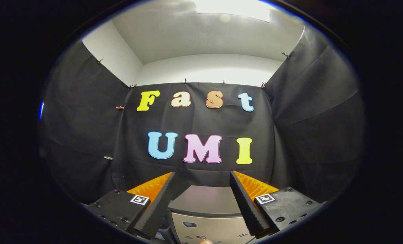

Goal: Put the clothes into the washing machine and then close the washing machine lid.

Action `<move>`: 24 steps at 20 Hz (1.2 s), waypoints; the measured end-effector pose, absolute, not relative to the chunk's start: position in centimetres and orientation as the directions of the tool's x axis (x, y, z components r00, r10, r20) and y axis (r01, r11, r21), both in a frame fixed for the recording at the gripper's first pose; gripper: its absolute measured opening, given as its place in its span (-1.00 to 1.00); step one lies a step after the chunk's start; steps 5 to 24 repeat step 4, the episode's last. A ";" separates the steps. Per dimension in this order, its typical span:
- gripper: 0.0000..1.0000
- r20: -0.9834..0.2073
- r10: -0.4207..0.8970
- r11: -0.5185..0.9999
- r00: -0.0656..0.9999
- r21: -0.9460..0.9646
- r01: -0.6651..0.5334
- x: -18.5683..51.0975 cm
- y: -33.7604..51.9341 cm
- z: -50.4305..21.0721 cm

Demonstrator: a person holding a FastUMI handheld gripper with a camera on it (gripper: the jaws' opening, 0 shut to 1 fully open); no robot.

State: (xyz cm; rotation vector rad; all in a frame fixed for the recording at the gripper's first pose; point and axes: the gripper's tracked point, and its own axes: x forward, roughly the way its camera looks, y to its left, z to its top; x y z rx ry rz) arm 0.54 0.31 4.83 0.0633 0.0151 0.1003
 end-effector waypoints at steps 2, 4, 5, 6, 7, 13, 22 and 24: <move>0.95 -0.010 0.089 0.994 0.996 0.059 -0.089 0.6 0.0 5.0; 0.95 -0.006 0.087 0.994 0.996 0.064 -0.087 0.6 0.0 5.1; 0.95 -0.006 0.087 0.994 0.996 0.064 -0.087 0.6 0.0 5.1; 0.95 -0.006 0.087 0.994 0.996 0.064 -0.087 0.6 0.0 5.1; 0.95 -0.006 0.087 0.994 0.996 0.064 -0.087 0.6 0.0 5.1; 0.95 -0.006 0.087 0.994 0.996 0.064 -0.087 0.6 0.0 5.1; 0.95 -0.006 0.087 0.994 0.996 0.064 -0.087 0.6 0.0 5.1; 0.95 -0.006 0.087 0.994 0.996 0.064 -0.087 0.6 0.0 5.1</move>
